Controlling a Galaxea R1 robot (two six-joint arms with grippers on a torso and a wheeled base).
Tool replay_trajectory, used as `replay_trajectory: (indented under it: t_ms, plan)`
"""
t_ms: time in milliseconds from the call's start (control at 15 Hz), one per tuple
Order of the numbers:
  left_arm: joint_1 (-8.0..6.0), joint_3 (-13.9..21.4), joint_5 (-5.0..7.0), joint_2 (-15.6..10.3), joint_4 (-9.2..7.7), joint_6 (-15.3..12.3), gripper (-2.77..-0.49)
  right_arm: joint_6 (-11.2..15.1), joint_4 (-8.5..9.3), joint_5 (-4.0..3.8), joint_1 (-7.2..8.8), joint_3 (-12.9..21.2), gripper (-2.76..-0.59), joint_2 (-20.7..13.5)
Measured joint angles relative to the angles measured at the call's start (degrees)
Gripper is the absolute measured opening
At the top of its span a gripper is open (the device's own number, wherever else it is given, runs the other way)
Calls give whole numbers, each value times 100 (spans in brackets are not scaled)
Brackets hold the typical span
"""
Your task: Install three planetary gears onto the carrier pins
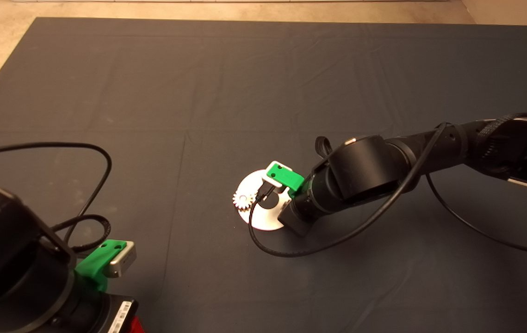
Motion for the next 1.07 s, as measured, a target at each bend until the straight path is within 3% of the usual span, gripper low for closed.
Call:
replay_trajectory:
  t_ms: [533,733,1067]
  plan:
    - [0,0,0,2,0,0,-122,-288,50,-10,-2,-205,-226,74]
    - [0,2,-2,2,0,0,-122,-312,54,9,0,-249,-226,116]
    - [0,2,-2,2,0,0,-122,-356,67,-27,0,-279,-226,189]
